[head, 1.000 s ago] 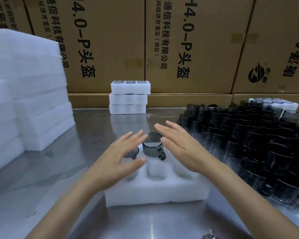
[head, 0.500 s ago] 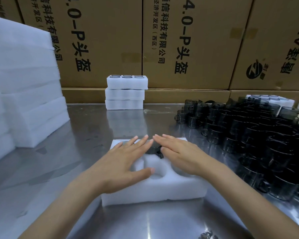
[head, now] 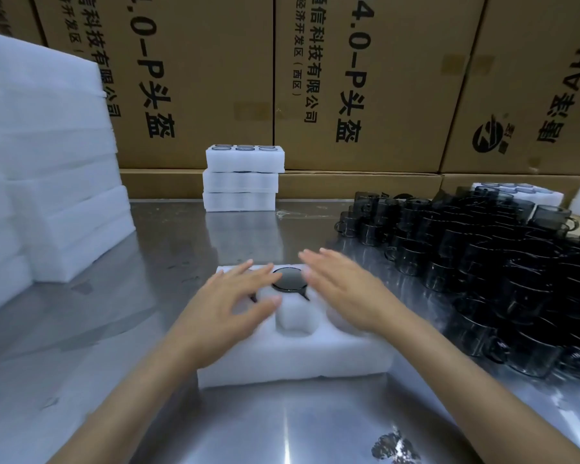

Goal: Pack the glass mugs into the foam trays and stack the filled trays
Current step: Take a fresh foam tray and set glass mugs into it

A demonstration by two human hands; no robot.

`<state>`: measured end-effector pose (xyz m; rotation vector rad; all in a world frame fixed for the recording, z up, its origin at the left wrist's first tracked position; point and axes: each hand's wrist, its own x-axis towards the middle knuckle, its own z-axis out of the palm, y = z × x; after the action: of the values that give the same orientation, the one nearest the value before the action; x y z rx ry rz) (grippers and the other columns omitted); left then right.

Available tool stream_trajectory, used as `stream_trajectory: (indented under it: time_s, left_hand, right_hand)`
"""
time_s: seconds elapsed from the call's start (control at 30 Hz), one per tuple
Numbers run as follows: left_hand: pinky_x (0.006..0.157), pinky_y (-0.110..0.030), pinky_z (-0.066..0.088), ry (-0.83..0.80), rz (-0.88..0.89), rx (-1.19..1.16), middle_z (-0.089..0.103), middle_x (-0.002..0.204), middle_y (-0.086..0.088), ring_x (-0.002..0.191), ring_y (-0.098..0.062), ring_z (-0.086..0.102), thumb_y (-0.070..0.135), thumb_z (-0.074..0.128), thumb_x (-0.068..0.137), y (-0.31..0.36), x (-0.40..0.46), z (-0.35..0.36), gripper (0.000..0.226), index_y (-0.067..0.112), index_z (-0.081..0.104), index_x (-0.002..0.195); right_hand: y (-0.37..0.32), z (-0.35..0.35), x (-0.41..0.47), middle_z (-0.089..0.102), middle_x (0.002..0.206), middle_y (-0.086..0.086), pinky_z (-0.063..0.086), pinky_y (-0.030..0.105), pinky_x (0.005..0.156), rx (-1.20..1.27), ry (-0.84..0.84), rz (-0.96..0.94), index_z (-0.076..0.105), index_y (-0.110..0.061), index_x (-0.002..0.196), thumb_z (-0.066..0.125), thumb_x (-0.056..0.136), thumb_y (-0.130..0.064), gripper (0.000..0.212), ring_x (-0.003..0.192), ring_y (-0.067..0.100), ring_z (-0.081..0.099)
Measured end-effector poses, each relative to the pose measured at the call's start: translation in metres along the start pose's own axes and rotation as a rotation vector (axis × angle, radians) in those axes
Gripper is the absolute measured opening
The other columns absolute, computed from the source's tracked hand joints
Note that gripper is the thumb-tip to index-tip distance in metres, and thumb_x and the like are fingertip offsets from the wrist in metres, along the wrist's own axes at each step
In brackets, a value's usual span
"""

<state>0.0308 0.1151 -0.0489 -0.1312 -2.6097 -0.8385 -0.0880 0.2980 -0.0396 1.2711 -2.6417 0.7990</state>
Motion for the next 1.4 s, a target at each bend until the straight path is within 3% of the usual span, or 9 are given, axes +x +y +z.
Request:
stream_trajectory:
  time_s: [0.07,0.13,0.3,0.43,0.57,0.77,1.07,1.17,1.4]
  left_hand:
    - [0.105,-0.007,0.025,0.169,-0.076,-0.353,0.050,0.133,0.028,0.128,0.014,0.035,0.063,0.045,0.076,-0.004,-0.004,-0.003,0.044,0.046,0.059,0.113]
    - [0.109,-0.018,0.031,0.246,-0.132,-0.566,0.058,0.128,0.020,0.125,0.006,0.045,0.054,0.048,0.078,-0.015,-0.004,-0.003,0.041,0.037,0.064,0.112]
    - [0.111,-0.051,0.031,0.239,-0.227,-0.852,0.062,0.127,-0.003,0.125,-0.024,0.052,0.055,0.056,0.070,-0.033,0.000,0.001,0.054,0.026,0.067,0.114]
    - [0.110,-0.052,0.032,0.197,-0.238,-0.865,0.063,0.125,-0.003,0.123,-0.024,0.053,0.057,0.054,0.069,-0.040,0.001,0.003,0.052,0.030,0.070,0.110]
    - [0.110,-0.052,0.032,0.177,-0.231,-0.849,0.063,0.125,-0.001,0.123,-0.022,0.054,0.058,0.053,0.072,-0.045,0.001,0.004,0.052,0.031,0.068,0.113]
    - [0.110,-0.052,0.031,0.172,-0.197,-0.829,0.063,0.126,0.002,0.124,-0.019,0.052,0.062,0.052,0.075,-0.046,0.002,0.005,0.053,0.032,0.066,0.116]
    - [0.108,-0.052,0.034,0.144,-0.202,-0.868,0.063,0.126,0.000,0.123,-0.021,0.054,0.073,0.061,0.069,-0.044,-0.001,0.005,0.066,0.030,0.064,0.120]
    - [0.108,-0.049,0.035,0.135,-0.217,-0.874,0.063,0.126,0.001,0.123,-0.021,0.054,0.074,0.064,0.067,-0.044,-0.002,0.004,0.067,0.031,0.064,0.119]
    - [0.108,-0.045,0.036,0.166,-0.212,-0.890,0.064,0.124,0.001,0.122,-0.021,0.054,0.079,0.067,0.054,-0.034,-0.003,0.002,0.072,0.034,0.069,0.111]
  right_hand:
    - [0.012,-0.005,0.002,0.048,0.141,-0.011,0.028,0.026,0.107,0.204,0.270,0.067,0.049,-0.024,0.137,0.037,0.101,-0.035,0.040,0.132,0.006,0.038]
    - [0.034,-0.009,0.002,0.045,0.144,-0.008,0.030,0.028,0.103,0.165,0.388,0.196,0.048,-0.022,0.138,0.038,0.100,-0.033,0.040,0.130,0.008,0.041]
    - [0.076,0.001,-0.002,0.004,0.160,0.002,0.045,0.040,0.090,-0.080,0.292,0.534,0.030,-0.019,0.146,0.040,0.098,-0.031,0.050,0.116,0.027,0.052]
    - [0.081,0.005,0.008,-0.001,0.159,0.011,0.042,0.034,0.069,-0.238,0.352,0.576,0.032,-0.015,0.140,0.043,0.095,-0.023,0.046,0.102,0.030,0.054]
    - [0.086,0.005,0.015,0.010,0.155,0.018,0.035,0.036,0.073,-0.233,0.375,0.709,0.037,-0.007,0.132,0.043,0.092,-0.015,0.041,0.112,0.037,0.049]
    - [0.087,0.007,0.014,0.040,0.127,0.012,0.037,0.033,0.068,-0.284,0.451,0.613,0.042,-0.008,0.127,0.045,0.091,-0.015,0.036,0.108,0.030,0.048]
    - [0.083,0.005,0.010,0.055,0.085,-0.009,0.032,0.029,0.059,-0.219,0.577,0.482,0.051,-0.025,0.098,0.050,0.089,-0.051,0.028,0.090,0.014,0.048]
    - [0.081,0.008,0.011,0.047,0.095,-0.007,0.035,0.028,0.061,-0.248,0.607,0.425,0.051,-0.022,0.091,0.059,0.082,-0.054,0.034,0.091,0.013,0.041]
    - [0.083,0.004,0.012,0.054,0.126,-0.001,0.040,0.032,0.079,0.067,0.499,0.557,0.046,-0.025,0.130,0.065,0.082,-0.041,0.054,0.120,0.022,0.044]
